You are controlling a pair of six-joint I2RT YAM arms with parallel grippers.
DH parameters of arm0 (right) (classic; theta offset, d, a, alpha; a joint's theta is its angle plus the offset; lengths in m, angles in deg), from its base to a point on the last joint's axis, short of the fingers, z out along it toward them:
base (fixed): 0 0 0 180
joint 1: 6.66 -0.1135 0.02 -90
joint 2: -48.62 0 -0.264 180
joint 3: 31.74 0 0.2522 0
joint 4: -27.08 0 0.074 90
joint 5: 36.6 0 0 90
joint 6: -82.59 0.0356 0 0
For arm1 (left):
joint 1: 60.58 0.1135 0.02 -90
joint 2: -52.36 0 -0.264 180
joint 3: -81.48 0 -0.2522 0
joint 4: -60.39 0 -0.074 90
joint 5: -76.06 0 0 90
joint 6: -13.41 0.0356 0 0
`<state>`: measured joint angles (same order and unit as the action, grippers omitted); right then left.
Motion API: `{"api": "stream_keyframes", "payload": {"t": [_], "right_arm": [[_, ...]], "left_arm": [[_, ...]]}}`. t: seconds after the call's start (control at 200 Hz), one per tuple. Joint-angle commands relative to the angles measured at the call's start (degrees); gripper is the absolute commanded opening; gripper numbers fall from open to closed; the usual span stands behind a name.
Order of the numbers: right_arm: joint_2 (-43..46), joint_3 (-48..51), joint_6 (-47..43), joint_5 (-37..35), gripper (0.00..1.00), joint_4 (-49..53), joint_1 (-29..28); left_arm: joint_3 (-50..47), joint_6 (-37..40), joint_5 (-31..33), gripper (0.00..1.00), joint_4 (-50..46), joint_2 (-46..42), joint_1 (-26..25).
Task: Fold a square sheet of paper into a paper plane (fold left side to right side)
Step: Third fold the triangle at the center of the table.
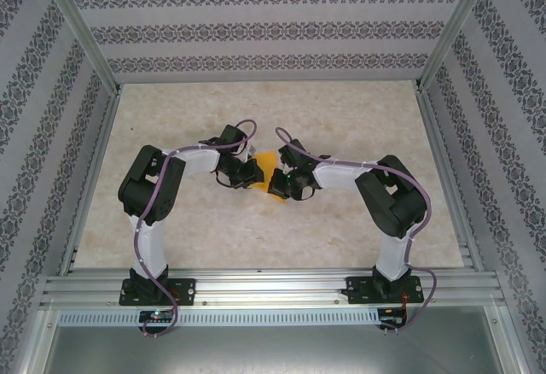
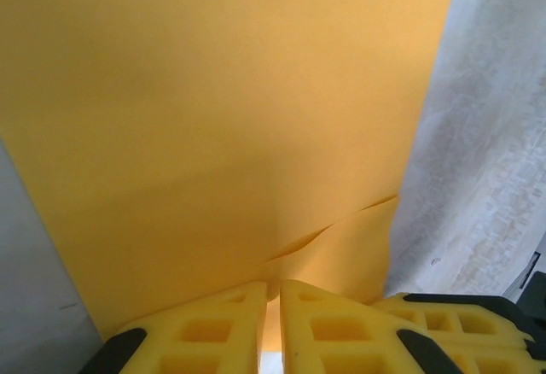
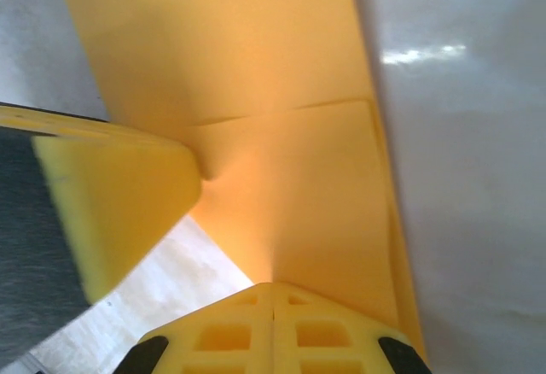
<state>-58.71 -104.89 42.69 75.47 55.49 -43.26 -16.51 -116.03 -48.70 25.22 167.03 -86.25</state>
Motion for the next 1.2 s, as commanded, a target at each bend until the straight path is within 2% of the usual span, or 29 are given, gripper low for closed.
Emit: {"api": "stream_keyframes", "payload": {"t": [0.0,0.42,0.764,1.199], "right_arm": [[-0.5,0.8,-0.2,-1.6,0.02,3.2,0.4],[-1.2,2.8,-2.9,-0.1,0.02,7.6,1.4],[2.9,8.3,-6.4,0.2,0.02,11.8,3.6],[9.4,16.2,-7.4,1.1,0.02,11.9,5.9]], "left_arm": [[-1.2,1.5,7.0,0.16,-4.4,3.3,-0.7],[-0.9,1.7,7.3,0.16,-4.9,3.2,-0.7],[-0.6,1.8,7.8,0.15,-5.3,3.4,-0.7],[-0.6,1.9,7.8,0.15,-5.3,3.7,-0.8]]}}
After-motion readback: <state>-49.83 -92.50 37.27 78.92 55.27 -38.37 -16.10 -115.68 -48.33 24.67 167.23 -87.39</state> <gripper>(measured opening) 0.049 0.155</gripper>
